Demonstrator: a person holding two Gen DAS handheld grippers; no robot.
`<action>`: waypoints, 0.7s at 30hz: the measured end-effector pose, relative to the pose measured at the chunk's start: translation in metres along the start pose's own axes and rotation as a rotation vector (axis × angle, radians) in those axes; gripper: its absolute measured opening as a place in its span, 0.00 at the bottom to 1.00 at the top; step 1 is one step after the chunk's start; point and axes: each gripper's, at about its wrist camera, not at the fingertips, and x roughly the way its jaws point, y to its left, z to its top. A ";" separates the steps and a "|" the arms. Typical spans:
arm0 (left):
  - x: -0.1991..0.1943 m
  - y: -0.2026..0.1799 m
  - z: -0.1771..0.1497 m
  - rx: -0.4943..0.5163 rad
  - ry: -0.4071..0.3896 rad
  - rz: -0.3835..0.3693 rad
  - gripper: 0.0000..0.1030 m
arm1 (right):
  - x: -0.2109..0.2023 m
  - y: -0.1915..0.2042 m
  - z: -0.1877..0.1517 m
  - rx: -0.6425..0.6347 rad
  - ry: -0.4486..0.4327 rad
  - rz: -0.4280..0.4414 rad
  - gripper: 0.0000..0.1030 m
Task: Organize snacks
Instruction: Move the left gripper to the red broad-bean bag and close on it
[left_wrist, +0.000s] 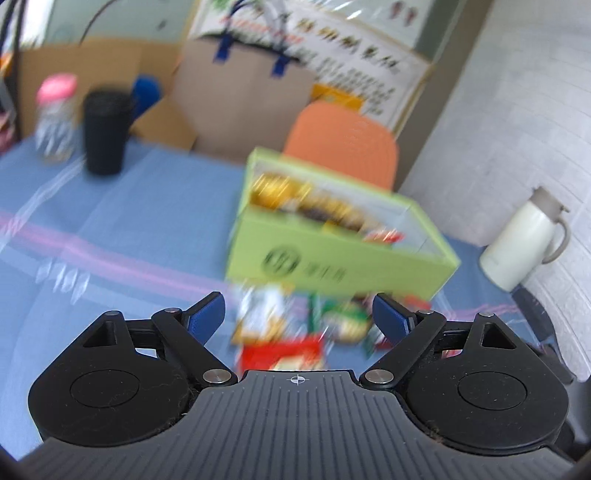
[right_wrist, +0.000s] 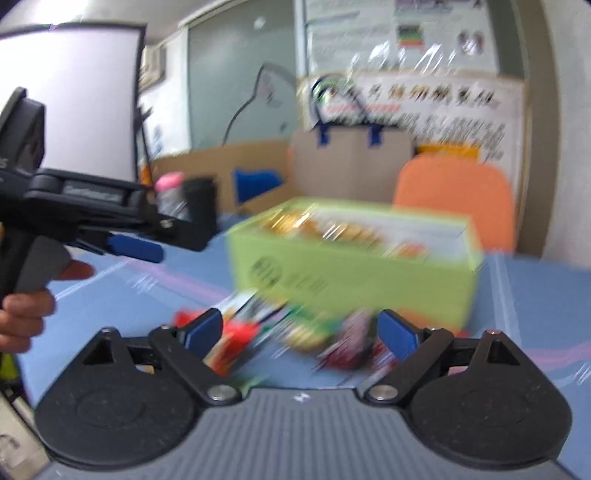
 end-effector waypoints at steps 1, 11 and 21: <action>0.000 0.008 -0.005 -0.025 0.018 -0.005 0.73 | 0.004 0.012 -0.005 -0.011 0.027 0.041 0.88; 0.014 0.039 -0.015 -0.088 0.157 -0.133 0.71 | 0.066 0.083 -0.010 -0.136 0.179 0.114 0.88; 0.032 0.036 -0.038 -0.065 0.253 -0.180 0.22 | 0.075 0.095 -0.027 -0.137 0.234 0.093 0.81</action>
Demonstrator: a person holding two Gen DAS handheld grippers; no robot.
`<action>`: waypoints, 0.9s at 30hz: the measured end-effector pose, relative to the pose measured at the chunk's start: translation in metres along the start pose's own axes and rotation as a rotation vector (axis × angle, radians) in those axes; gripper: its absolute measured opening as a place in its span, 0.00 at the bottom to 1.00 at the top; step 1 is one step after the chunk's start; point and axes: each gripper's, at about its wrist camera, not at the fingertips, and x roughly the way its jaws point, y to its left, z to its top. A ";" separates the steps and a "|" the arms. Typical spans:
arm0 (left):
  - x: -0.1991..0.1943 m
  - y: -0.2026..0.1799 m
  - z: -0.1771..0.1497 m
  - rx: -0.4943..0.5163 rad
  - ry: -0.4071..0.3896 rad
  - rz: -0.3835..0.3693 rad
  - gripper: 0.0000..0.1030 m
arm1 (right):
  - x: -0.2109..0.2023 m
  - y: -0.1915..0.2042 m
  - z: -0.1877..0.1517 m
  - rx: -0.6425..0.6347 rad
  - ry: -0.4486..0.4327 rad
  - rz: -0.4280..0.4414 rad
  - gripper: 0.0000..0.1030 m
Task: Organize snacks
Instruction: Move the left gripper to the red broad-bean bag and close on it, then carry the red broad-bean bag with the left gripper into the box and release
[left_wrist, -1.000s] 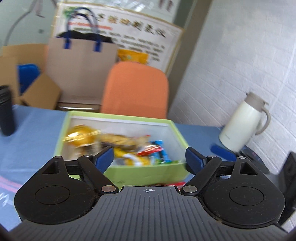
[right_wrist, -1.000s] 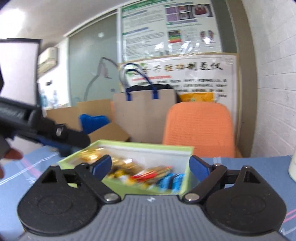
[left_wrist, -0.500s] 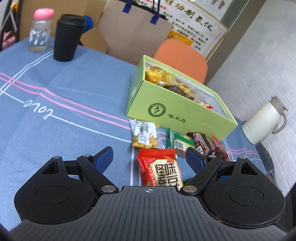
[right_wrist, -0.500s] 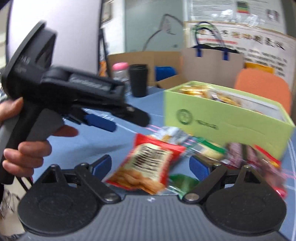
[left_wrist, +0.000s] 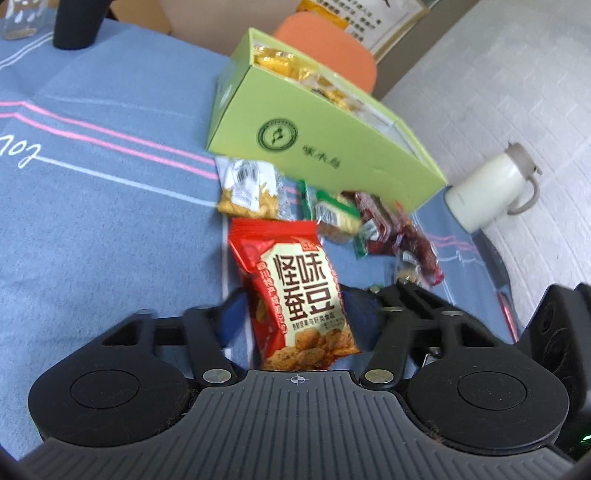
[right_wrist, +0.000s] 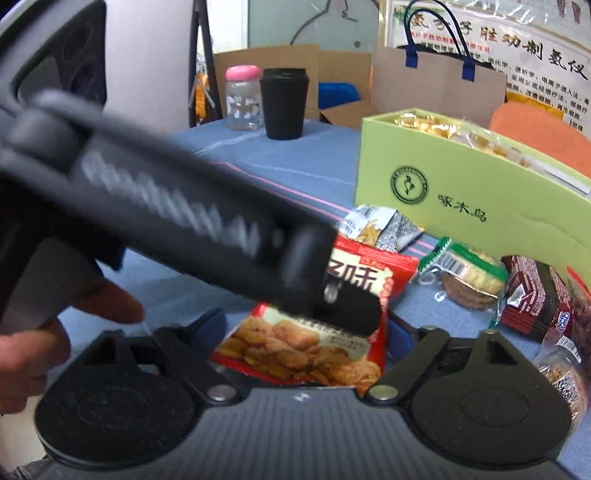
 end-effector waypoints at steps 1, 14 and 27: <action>-0.002 0.000 0.000 -0.008 0.003 0.016 0.22 | -0.003 0.001 0.000 -0.003 -0.009 -0.010 0.75; -0.006 -0.060 0.096 0.045 -0.114 -0.075 0.16 | -0.049 -0.051 0.061 -0.044 -0.211 -0.081 0.75; 0.152 -0.142 0.206 0.159 0.027 -0.050 0.18 | 0.000 -0.224 0.111 0.087 -0.115 -0.227 0.74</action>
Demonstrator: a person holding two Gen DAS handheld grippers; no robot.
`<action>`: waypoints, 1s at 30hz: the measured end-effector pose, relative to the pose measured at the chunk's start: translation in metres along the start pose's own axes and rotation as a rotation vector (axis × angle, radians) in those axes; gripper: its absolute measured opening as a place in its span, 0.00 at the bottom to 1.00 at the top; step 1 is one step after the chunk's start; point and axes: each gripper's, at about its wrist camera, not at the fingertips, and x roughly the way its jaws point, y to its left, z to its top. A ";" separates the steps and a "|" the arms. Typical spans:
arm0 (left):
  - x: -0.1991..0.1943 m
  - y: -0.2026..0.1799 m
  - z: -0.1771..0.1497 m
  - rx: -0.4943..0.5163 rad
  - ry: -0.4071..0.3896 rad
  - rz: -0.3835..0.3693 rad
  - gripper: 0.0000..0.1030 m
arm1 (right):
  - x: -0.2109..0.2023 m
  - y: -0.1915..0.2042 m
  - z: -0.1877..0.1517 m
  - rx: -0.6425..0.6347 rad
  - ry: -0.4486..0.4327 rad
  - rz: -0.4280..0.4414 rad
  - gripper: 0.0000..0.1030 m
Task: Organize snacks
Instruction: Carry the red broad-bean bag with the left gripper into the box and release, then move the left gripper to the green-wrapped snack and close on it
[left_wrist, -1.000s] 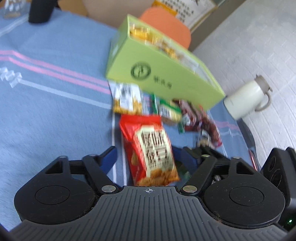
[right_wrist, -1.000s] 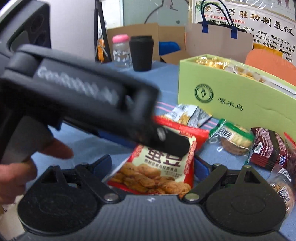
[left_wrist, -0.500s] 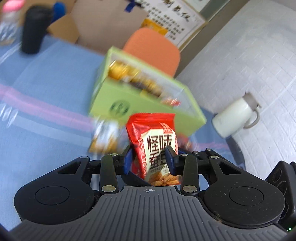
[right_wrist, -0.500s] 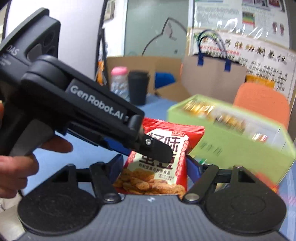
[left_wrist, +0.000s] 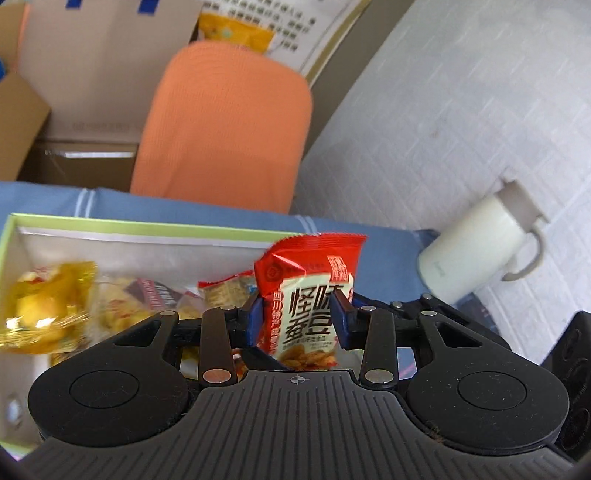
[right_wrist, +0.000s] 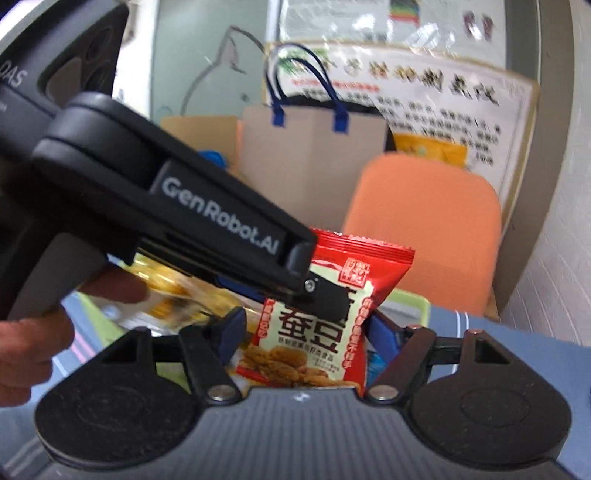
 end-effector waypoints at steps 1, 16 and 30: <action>0.008 0.001 0.002 0.002 0.005 0.007 0.19 | 0.005 -0.006 -0.002 0.009 0.005 -0.006 0.77; -0.124 0.006 -0.088 0.031 -0.239 -0.024 0.69 | -0.096 -0.010 -0.072 0.159 -0.151 -0.045 0.90; -0.126 0.037 -0.211 -0.118 -0.036 0.026 0.55 | -0.135 0.102 -0.153 0.176 0.050 0.145 0.90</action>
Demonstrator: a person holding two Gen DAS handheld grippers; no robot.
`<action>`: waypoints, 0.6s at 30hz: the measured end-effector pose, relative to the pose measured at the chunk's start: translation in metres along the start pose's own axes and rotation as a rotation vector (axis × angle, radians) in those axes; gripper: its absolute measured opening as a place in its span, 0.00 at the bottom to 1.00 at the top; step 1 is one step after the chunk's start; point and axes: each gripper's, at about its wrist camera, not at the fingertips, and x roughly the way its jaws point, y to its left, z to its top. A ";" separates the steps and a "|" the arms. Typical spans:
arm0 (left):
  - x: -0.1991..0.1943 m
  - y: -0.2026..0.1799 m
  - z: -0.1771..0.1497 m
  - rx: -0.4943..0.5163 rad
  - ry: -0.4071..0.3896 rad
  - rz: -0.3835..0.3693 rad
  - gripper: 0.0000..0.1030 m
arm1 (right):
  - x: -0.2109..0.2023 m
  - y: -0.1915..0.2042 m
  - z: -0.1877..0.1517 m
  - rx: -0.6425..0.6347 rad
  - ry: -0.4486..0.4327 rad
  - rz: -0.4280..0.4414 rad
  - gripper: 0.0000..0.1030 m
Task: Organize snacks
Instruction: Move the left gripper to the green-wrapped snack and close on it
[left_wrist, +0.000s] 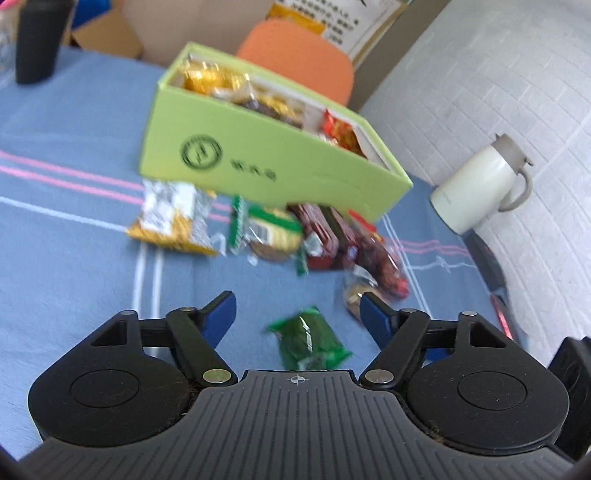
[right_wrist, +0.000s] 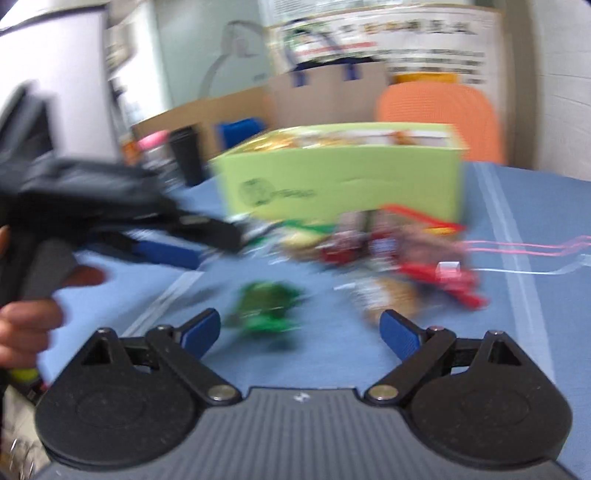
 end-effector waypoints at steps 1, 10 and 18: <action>0.001 -0.001 -0.001 -0.001 0.010 -0.006 0.54 | 0.003 0.009 0.000 -0.019 0.006 0.019 0.90; 0.024 -0.012 -0.010 0.058 0.076 0.021 0.53 | 0.033 0.036 0.007 -0.122 0.022 -0.016 0.87; 0.031 -0.014 -0.014 0.095 0.063 0.032 0.56 | 0.049 0.034 0.008 -0.126 0.090 -0.033 0.91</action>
